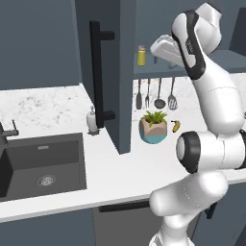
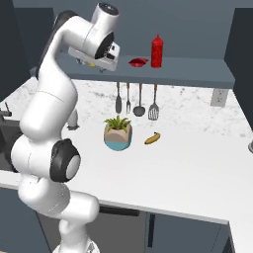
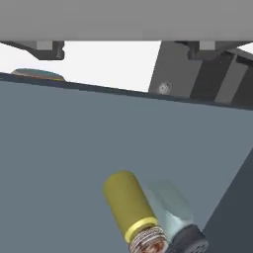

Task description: Put the shaker and condiment bottle from the counter next to their counterparts in the cabinet.

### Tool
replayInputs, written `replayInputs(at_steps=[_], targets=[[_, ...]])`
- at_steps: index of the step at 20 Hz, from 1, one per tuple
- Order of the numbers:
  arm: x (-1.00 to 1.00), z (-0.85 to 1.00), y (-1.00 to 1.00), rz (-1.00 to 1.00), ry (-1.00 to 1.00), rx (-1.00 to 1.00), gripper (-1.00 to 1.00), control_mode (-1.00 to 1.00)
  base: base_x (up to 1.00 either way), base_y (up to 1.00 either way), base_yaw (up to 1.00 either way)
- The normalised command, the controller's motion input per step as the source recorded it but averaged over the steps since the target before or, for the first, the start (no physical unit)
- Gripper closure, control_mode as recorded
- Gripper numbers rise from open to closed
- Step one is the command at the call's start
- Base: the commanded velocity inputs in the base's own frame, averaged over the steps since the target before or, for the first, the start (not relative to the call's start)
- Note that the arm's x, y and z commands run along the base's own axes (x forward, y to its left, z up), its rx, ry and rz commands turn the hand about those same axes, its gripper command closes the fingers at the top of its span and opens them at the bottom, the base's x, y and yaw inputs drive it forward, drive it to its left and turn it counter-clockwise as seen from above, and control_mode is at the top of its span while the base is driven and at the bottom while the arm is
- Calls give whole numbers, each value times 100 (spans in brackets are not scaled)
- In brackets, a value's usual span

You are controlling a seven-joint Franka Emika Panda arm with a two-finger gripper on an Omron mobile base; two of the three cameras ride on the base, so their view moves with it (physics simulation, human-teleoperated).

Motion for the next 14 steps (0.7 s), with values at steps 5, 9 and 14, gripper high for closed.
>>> replayInputs(at_steps=[5, 9, 14], targets=[[-100, -100, 0, -4, 8, -15, -100, -100, 0, 0, 0], [-100, -100, 0, -5, 6, -11, -100, -100, 0, 0, 0], [-100, -100, 0, -6, 6, -5, -100, -100, 0, 0, 0]])
